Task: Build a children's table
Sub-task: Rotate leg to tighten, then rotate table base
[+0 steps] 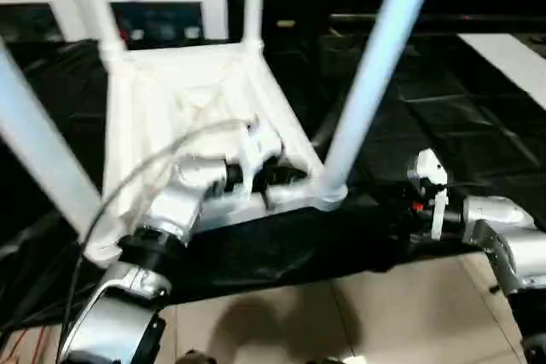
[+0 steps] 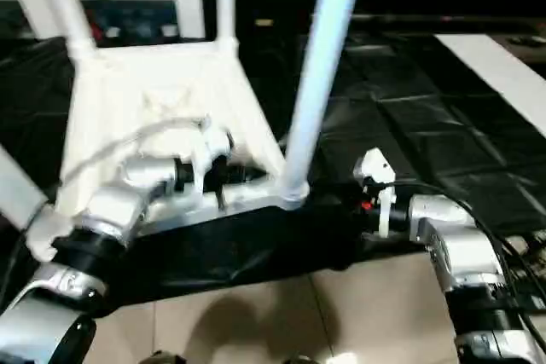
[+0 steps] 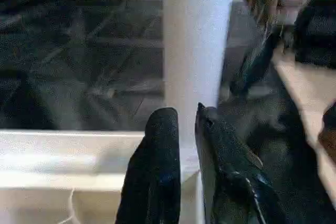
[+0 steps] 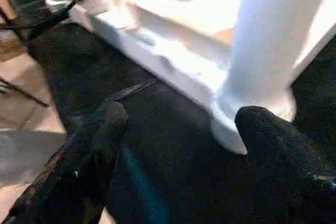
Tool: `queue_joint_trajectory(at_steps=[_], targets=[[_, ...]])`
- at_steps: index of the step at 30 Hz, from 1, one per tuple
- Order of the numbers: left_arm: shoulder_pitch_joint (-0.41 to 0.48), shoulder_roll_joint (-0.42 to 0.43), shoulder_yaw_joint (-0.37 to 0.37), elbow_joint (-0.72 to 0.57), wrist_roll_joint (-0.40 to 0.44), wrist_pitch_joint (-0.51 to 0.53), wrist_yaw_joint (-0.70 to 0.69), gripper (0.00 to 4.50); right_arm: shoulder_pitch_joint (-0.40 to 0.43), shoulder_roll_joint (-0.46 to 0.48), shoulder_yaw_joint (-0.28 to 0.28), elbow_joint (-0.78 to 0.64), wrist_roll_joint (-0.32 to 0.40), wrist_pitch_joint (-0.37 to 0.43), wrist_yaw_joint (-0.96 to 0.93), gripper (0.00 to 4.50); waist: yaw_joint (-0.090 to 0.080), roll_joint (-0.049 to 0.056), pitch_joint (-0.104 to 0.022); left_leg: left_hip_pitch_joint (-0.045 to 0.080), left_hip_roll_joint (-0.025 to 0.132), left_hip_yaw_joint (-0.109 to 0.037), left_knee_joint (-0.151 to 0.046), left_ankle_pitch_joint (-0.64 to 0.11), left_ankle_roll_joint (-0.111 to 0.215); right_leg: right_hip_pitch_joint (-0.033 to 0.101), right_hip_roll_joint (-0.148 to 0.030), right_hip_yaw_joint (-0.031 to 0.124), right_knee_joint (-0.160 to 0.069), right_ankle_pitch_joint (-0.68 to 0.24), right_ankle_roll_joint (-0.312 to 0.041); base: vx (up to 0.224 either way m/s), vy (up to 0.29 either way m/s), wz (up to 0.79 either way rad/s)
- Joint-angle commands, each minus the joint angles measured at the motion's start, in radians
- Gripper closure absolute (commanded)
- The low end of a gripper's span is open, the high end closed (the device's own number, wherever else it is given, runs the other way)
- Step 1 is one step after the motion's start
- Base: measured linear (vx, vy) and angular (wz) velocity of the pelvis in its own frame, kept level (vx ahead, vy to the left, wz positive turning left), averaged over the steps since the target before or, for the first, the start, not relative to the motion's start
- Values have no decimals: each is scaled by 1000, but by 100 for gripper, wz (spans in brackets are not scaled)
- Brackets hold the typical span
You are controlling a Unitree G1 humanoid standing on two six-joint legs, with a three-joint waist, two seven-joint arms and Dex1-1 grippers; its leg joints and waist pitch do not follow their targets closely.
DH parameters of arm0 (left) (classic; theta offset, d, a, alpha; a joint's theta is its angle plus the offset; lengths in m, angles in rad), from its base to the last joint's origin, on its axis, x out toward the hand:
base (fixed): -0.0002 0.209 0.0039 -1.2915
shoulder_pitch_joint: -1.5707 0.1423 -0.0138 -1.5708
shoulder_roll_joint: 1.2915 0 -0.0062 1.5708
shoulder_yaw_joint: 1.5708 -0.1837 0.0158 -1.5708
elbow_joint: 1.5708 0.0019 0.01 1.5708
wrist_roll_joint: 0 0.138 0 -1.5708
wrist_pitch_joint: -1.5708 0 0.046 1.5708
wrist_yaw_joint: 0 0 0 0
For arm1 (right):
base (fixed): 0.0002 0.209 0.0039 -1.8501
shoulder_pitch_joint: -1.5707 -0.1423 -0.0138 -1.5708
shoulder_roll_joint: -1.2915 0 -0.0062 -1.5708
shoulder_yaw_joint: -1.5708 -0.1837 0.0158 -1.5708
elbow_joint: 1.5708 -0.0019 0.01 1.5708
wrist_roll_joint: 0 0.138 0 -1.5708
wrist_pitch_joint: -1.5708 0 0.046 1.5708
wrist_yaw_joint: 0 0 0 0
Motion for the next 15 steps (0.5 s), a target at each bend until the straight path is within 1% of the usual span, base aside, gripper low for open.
queue_joint_trajectory(at_steps=[1, 2, 3, 4, 5, 6, 7, 8, 9, 10, 11, 12, 13, 14, 15], targets=[[48, 19, 19, -83, -34, 77, 0, 343, -5, 27, 16, -23, 20, 18, -5, 79, 3, -9, -69, 14, 6, -1, -53, -237, 70, 49, -30, 21, -76, -244, -201, 0, 0, 0], [60, 23, 22, -101, -39, 90, 2, 332, -6, 36, 18, -25, 24, 22, -8, 79, 2, -9, -69, 13, 5, -2, -54, -241, 67, 49, -28, 21, -76, -250, -199, 0, 0, 0], [68, 25, 24, -112, -41, 98, 3, 317, -7, 42, 19, -26, 26, 24, -9, 79, 2, -2, -68, 15, 5, -3, -56, -250, 64, 47, -29, 21, -78, -261, -197, 0, 0, 0], [100, 34, 31, -156, -54, 136, 7, 306, -10, 60, 33, -27, 27, 29, -9, 79, 1, -1, -68, 21, 9, -4, -57, -276, 47, 43, -28, 21, -79, -278, -193, 0, 0, 0], [138, 46, 35, -204, -66, 170, 7, 306, -17, 82, 44, -16, 19, 23, -18, 79, 0, -2, -66, 18, 8, -4, -59, -278, 46, 43, -26, 21, -82, -281, -192, 0, 0, 0], [190, 64, 38, -273, -87, 216, 8, 300, -26, 110, 56, 0, 11, 19, -33, 79, 3, 1, -67, 22, 11, -6, -62, -287, 35, 42, -29, 21, -79, -287, -191, 0, 0, 0], [218, 74, 38, -311, -99, 240, 9, 296, -31, 125, 61, 7, 8, 17, -42, 79, -5, 0, -65, 12, 10, -10, -67, -285, 26, 47, -29, 20, -73, -281, -194, 0, 0, 0], [245, 84, 39, -346, -111, 262, 11, 286, -34, 135, 65, 12, 6, 15, -50, 79, -6, 1, -63, 12, 8, -9, -68, -292, 25, 45, -25, 19, -77, -295, -187, 0, 0, 0], [272, 97, 39, -380, -121, 282, 10, 286, -41, 148, 69, 24, 0, 5, -63, 79, -4, 6, -65, 26, 9, -5, -63, -305, 22, 35, -23, 23, -80, -286, -191, 0, 0, 0], [327, 129, 39, -440, -136, 310, -4, 273, -62, 177, 71, 57, -11, -15, -90, 79, -7, 6, -64, 20, 9, -6, -66, -301, 18, 38, -23, 23, -77, -275, -195, 0, 0, 0], [353, 146, 41, -470, -142, 326, -7, 263, -74, 190, 71, 76, -19, -29, -110, 79, -7, 7, -61, 20, 9, -7, -69, -314, 11, 37, -23, 22, -79, -293, -189, 0, 0, 0], [353, 147, 41, -471, -142, 326, -7, 259, -74, 190, 71, 76, -19, -29, -110, 79, -7, 8, -62, 23, 10, -7, -68, -325, 7, 35, -24, 22, -78, -302, -188, 0, 0, 0], [396, 181, 56, -520, -159, 368, -15, 252, -110, 221, 64, 137, -44, -62, -170, 79, -8, 9, -61, 26, 8, -6, -67, -337, -1, 31, -22, 23, -79, -317, -183, 0, 0, 0], [420, 202, 69, -549, -172, 395, -22, 241, -134, 240, 56, 181, -64, -90, -221, 79, -9, 9, -60, 25, 8, -8, -70, -336, -12, 31, -25, 23, -78, -329, -182, 0, 0, 0], [426, 208, 74, -557, -176, 403, -24, 241, -140, 244, 54, 193, -69, -96, -235, 79, -13, 10, -59, 23, 5, -8, -71, -342, -13, 33, -21, 23, -79, -337, -179, 0, 0, 0]])
